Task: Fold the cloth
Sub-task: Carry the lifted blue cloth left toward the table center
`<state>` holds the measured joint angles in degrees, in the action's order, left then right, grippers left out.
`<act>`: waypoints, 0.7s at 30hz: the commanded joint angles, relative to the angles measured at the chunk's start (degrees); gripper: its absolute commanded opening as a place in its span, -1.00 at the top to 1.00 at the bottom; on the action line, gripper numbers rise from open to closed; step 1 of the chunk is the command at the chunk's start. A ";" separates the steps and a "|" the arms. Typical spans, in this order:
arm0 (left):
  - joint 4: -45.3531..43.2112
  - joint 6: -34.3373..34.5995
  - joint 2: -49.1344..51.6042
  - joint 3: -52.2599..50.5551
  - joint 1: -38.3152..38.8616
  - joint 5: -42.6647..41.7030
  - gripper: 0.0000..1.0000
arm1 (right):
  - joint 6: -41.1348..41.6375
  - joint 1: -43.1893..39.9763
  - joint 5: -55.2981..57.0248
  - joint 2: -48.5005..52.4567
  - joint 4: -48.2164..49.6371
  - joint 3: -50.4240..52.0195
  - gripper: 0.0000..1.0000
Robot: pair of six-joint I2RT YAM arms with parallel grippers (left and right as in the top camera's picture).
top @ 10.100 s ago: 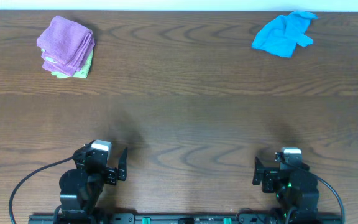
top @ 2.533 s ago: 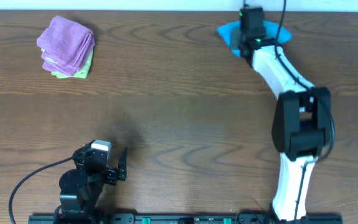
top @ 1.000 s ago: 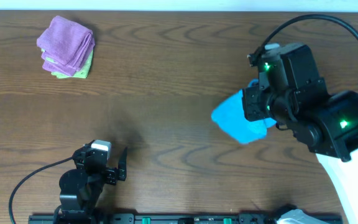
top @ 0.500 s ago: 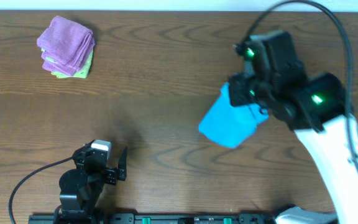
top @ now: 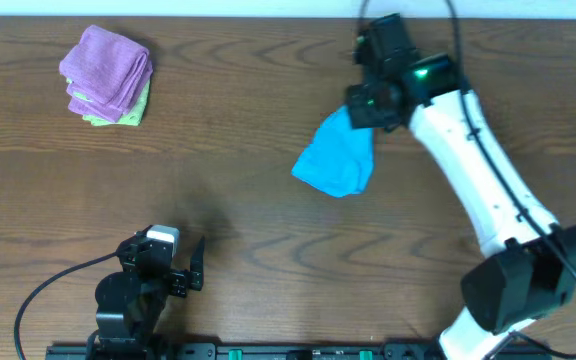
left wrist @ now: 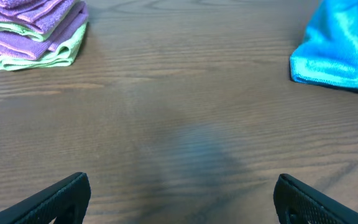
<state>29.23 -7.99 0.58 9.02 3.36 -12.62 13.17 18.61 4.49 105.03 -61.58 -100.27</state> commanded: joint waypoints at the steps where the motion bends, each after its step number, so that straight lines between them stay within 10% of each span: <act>1: -0.13 -1.01 -0.33 -0.92 -0.35 0.39 -0.91 | 0.31 -6.56 10.80 -1.42 -1.01 -0.24 0.98; 12: -0.13 -1.01 -0.33 -0.92 -0.35 0.39 -0.91 | 0.55 -14.10 17.03 -1.57 -1.20 -9.05 0.97; 21: -0.13 -1.01 -0.33 -0.92 -0.35 0.39 -0.91 | -4.96 3.74 -15.43 1.62 -1.60 -9.46 0.97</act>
<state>29.23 -7.99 0.58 9.02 3.36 -12.62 12.12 17.34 4.34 105.10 -62.26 -109.30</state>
